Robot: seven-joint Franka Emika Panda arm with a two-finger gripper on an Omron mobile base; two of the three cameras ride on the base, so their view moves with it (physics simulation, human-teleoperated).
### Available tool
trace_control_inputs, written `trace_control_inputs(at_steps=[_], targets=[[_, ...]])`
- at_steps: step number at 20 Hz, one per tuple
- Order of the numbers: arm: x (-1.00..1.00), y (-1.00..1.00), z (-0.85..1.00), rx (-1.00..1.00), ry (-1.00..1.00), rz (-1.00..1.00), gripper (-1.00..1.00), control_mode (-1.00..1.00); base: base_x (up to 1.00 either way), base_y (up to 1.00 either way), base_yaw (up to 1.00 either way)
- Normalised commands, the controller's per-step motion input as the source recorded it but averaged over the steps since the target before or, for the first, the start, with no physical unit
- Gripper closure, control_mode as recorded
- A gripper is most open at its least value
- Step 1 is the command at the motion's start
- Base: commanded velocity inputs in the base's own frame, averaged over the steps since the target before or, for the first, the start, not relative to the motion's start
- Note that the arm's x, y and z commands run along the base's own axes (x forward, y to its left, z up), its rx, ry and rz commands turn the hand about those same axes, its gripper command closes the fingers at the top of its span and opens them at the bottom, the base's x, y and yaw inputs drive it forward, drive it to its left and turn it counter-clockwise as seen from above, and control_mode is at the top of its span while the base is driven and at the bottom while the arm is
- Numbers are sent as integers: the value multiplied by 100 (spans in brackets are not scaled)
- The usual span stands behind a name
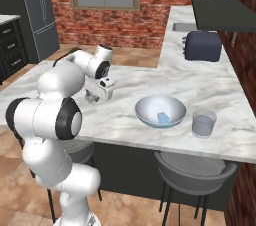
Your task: There are four ice cubes in the ice bowl. Place two ice cubes in each glass of water.
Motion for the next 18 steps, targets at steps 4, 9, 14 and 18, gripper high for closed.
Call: trace_control_inputs(at_steps=[4,9,14,18], targets=[[66,100,4,-2,3,19,100,-100,0,0,0],[47,100,1,-6,0,5,100,-100,0,0,0],[51,100,8,-10,1,2,100,-100,0,0,0],[50,97,4,-17,15,1,100,-100,0,0,0]])
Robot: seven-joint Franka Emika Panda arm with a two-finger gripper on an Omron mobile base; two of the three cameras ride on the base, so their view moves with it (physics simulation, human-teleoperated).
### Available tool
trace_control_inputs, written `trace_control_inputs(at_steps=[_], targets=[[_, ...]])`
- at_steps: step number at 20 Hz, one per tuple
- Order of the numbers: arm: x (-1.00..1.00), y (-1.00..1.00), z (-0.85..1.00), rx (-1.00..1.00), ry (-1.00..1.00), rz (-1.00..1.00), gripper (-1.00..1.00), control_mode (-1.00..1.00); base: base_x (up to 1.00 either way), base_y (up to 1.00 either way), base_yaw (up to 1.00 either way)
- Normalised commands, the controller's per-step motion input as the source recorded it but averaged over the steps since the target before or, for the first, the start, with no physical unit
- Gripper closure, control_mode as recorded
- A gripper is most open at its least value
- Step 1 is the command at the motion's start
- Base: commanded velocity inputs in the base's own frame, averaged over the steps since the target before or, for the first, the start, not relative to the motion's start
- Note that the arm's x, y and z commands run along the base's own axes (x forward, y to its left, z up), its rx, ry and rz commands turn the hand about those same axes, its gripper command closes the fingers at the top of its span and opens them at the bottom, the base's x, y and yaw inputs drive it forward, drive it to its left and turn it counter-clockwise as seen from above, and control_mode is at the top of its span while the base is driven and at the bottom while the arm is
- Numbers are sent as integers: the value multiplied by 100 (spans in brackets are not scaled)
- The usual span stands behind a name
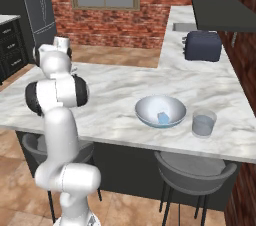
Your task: There are four ice cubes in the ice bowl. Place two ice cubes in each glass of water.
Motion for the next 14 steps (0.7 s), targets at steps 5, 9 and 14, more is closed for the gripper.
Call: trace_control_inputs(at_steps=[5,9,14], targets=[[33,81,0,-14,13,0,100,-100,0,0,0],[15,49,0,-8,8,0,100,-100,0,0,0],[0,9,-15,-5,5,0,100,-100,0,0,0]])
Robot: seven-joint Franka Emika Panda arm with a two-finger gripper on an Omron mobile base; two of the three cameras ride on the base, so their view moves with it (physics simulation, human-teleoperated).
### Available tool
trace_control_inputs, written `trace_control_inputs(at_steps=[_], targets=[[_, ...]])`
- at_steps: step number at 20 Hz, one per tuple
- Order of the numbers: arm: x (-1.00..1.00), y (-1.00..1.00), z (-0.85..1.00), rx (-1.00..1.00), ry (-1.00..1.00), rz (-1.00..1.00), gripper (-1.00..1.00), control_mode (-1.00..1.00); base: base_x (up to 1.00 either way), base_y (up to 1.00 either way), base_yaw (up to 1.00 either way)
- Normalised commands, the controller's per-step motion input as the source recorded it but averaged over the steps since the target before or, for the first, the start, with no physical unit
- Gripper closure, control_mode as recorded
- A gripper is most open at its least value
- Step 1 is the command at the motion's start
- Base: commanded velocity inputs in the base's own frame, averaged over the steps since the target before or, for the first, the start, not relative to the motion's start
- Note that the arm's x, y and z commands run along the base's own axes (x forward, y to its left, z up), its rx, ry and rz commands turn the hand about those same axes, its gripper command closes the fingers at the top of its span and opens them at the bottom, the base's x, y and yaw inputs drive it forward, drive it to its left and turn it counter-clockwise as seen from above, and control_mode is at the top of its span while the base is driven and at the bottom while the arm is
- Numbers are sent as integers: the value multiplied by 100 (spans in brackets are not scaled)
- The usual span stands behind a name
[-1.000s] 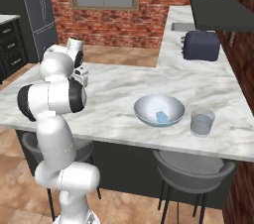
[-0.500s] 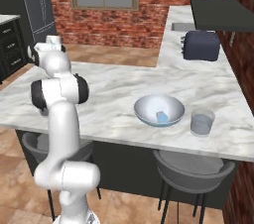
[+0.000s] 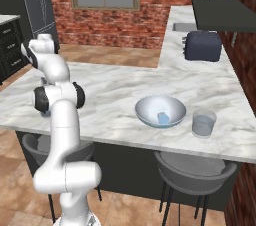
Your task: There are four ice cubes in the ice bowl. Place two ice cubes in each glass of water.
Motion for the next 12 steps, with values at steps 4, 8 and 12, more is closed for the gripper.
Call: trace_control_inputs(at_steps=[4,8,12], targets=[[-32,-15,-28,0,1,0,100,-100,0,0,0],[-78,-43,-9,1,0,0,100,-100,0,0,0],[-99,-48,-3,5,-1,-4,100,-100,0,0,0]])
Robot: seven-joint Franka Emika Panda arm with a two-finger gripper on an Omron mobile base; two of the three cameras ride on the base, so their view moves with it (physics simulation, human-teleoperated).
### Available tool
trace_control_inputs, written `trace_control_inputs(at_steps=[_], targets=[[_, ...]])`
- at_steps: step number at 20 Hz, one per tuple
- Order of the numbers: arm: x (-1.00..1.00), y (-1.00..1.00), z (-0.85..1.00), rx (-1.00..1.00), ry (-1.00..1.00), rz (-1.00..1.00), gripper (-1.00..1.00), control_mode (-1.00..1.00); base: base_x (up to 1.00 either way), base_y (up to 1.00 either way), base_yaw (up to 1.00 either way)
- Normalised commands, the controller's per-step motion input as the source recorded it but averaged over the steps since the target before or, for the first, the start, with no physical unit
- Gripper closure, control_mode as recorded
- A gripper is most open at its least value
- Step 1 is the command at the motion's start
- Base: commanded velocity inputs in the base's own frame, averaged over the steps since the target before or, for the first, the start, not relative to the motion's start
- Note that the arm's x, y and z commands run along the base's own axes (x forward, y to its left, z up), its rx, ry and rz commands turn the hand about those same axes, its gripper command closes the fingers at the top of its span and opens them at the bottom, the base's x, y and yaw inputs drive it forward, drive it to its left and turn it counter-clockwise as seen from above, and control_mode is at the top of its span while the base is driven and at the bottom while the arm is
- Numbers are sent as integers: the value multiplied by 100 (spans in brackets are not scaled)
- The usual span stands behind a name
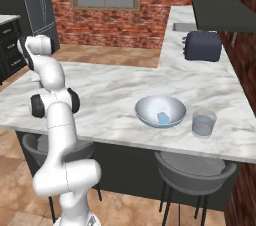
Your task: There are four ice cubes in the ice bowl. Place two ice cubes in each glass of water.
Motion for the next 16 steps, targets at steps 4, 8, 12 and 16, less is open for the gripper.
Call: trace_control_inputs(at_steps=[4,8,12,16], targets=[[-100,-87,-24,19,-23,-5,100,-100,0,0,0],[-100,-100,-16,33,-41,-1,100,-100,0,0,0],[-87,-100,-29,48,-71,0,100,-100,0,0,0],[-44,-100,-10,54,-92,0,100,-100,0,0,0]])
